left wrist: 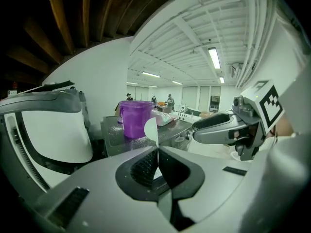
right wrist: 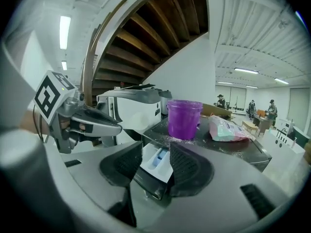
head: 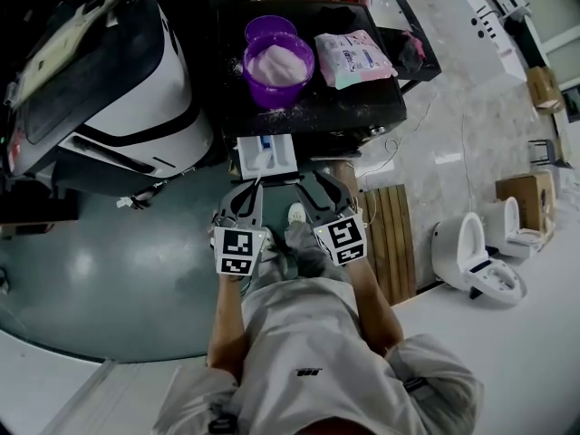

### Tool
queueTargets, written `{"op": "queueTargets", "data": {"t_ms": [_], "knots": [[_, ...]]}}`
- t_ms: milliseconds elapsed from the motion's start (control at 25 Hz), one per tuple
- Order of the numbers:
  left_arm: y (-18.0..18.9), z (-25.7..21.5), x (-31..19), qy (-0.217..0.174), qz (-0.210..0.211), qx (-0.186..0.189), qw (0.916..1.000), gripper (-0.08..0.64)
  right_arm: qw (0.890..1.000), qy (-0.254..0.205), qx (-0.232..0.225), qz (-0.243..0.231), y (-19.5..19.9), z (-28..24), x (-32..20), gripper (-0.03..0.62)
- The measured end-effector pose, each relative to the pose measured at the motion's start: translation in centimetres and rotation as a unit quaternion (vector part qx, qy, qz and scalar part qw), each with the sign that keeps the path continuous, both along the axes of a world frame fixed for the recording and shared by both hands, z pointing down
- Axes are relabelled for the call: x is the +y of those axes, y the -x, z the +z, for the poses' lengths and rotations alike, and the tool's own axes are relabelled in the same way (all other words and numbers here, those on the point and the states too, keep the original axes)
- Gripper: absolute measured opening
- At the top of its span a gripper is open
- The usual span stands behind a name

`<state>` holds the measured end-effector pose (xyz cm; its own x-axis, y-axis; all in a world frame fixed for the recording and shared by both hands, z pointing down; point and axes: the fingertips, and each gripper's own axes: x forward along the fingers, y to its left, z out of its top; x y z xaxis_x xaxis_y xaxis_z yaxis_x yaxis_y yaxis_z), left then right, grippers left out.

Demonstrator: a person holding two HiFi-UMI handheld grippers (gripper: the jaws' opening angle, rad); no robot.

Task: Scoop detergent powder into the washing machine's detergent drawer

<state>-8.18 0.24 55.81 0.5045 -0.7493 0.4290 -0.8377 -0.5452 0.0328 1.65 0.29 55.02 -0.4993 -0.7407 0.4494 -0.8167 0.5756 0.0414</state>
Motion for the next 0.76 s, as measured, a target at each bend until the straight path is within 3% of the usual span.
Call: {"op": "queueTargets", "data": {"t_ms": [760], "knots": [[-0.1, -3.3, 1.6, -0.03, 0.004, 0.012, 0.9995, 0.015, 1.0, -0.024, -0.005, 0.002, 0.2, -2.7, 0.9, 0.178]]}}
